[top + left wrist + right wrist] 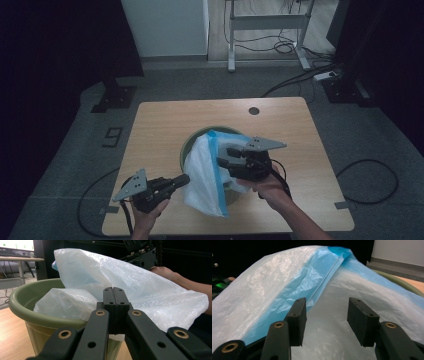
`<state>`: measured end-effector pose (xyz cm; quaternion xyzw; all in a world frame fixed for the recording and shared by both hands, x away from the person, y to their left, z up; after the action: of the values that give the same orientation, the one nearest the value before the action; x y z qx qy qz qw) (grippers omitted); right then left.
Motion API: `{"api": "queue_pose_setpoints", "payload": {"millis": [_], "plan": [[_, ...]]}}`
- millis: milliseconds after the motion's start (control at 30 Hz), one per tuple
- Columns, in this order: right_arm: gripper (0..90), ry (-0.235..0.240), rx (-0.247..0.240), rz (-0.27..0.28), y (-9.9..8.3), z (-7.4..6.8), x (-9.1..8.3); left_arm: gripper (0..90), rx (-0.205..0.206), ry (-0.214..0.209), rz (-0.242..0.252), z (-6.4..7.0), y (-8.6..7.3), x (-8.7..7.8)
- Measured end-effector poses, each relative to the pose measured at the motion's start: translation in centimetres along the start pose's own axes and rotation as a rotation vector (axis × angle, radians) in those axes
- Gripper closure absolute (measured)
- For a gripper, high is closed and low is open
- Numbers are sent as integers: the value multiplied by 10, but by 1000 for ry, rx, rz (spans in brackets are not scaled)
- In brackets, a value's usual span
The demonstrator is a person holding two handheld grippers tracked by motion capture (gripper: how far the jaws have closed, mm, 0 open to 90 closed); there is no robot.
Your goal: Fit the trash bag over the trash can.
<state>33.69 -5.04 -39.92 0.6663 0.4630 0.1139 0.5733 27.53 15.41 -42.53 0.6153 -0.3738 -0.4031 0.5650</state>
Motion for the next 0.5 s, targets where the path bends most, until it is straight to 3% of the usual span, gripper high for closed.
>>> {"api": "queue_pose_setpoints", "payload": {"millis": [267,500], "plan": [[485,-45,13,-47,-1,6,4,900,0,1,4,-1,-1,0],[471,-52,-8,-60,-1,6,6,900,-3,1,6,-1,-1,0]]}}
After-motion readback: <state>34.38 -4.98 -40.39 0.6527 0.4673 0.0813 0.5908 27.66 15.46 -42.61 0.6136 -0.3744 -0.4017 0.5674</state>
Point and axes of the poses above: each handheld gripper's, and its own axes: x roughly forward along the jaws, y roughly out of its top, z roughly to its right, the point moved 7 cm from there along x, roughly forward along the jaws, and after that the axes turned 8 degrees about x, right-handed, at the moved point
